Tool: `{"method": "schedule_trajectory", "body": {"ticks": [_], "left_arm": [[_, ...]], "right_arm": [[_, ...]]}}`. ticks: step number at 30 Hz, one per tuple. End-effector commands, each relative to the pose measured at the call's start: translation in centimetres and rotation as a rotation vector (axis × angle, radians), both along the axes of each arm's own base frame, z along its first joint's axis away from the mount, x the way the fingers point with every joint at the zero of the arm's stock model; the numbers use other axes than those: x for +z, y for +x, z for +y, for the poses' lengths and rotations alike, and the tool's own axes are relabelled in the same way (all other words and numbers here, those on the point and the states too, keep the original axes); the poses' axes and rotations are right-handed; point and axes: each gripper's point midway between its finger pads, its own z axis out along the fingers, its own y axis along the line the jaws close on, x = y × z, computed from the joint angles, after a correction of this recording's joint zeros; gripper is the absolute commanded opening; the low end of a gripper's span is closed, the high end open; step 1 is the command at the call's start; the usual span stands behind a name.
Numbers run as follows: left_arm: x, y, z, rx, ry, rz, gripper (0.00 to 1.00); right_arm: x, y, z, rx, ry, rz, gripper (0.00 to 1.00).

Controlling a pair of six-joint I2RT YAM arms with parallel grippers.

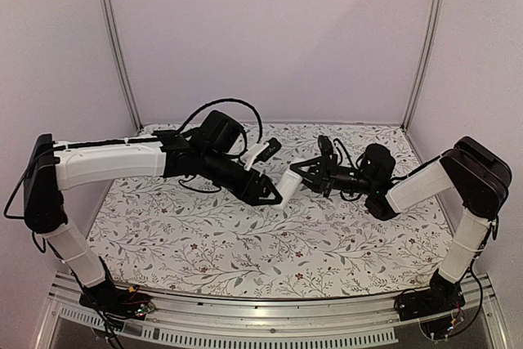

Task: Load the batteries into the remote control
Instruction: Press the battery cover on the remote control.

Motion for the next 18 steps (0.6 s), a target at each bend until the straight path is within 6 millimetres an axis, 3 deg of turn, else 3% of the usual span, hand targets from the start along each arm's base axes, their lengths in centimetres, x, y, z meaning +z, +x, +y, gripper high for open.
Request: {"method": "schedule_trajectory", "body": {"ticks": [1,6,10,18], "left_arm": [[-3.3,-1.6,2.4,0.008,0.113,0.084,0.56],[0.9,-1.1,0.9,0.032,-0.054,0.047,0.68],[3.0,-0.2,0.8,0.107,-0.147,0.036,0.72],[3.5,1.1,0.8,0.260,-0.238,0.124,0.74]], "right_arm": [[5.7,0.1,-0.7,-0.011,0.129,-0.118,0.00],[4.5,0.3,-0.8,-0.036,0.062,-0.122,0.00],[4.1,0.4,-0.8,-0.043,0.018,-0.142,0.00],[3.5,0.3,-1.0,-0.074,-0.061,-0.174,0.00]]}}
